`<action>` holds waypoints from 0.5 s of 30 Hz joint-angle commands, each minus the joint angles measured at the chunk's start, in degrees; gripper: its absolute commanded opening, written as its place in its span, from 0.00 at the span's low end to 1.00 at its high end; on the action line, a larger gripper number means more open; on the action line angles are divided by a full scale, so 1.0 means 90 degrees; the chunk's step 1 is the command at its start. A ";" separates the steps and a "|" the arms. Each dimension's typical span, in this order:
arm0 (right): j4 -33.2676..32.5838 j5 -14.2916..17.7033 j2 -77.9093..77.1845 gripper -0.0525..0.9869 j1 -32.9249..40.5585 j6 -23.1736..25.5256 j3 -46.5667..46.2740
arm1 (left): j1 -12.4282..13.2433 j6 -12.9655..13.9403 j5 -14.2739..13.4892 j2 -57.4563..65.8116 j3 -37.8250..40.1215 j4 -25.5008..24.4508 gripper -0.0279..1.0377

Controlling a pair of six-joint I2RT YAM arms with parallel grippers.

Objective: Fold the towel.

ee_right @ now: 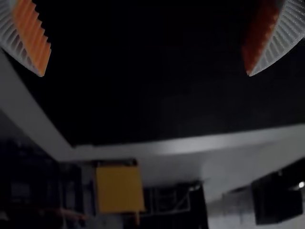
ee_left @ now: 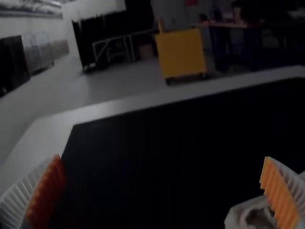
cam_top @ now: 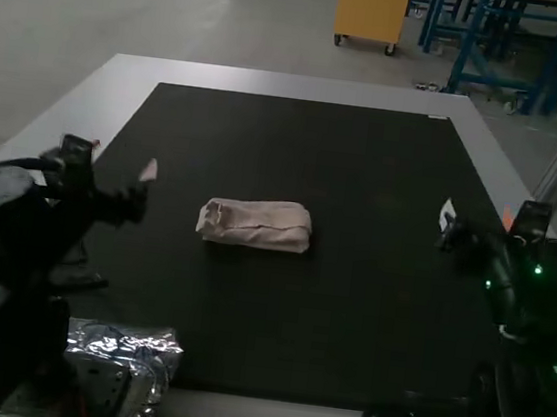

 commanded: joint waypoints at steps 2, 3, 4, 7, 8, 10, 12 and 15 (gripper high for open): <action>-0.0285 0.0117 -0.0040 0.94 -0.0081 -0.0499 -0.0040 | -0.0001 0.0063 -0.0043 -0.0035 -0.0033 -0.0241 0.93; -0.0285 0.0117 -0.0040 0.94 -0.0081 -0.0499 -0.0040 | 0.0019 0.0053 -0.0043 -0.0045 -0.0043 -0.0251 0.93; -0.0295 0.0117 -0.0040 0.94 -0.0081 -0.0499 -0.0040 | 0.0019 0.0053 -0.0043 -0.0035 -0.0033 -0.0260 0.93; -0.0295 0.0117 -0.0040 0.94 -0.0081 -0.0499 -0.0040 | 0.0019 0.0053 -0.0043 -0.0035 -0.0043 -0.0280 0.93; -0.0295 0.0117 -0.0040 0.94 -0.0081 -0.0499 -0.0040 | 0.0028 0.0053 -0.0043 -0.0035 -0.0033 -0.0280 0.93; -0.0295 0.0108 -0.0040 0.94 -0.0081 -0.0499 -0.0040 | 0.0028 0.0053 -0.0043 -0.0035 -0.0033 -0.0280 0.93; -0.0295 0.0108 -0.0040 0.94 -0.0081 -0.0499 -0.0040 | 0.0028 0.0053 -0.0043 -0.0035 -0.0043 -0.0280 0.93; -0.0295 0.0108 -0.0040 0.94 -0.0081 -0.0499 -0.0040 | 0.0028 0.0053 -0.0043 -0.0035 -0.0033 -0.0280 0.93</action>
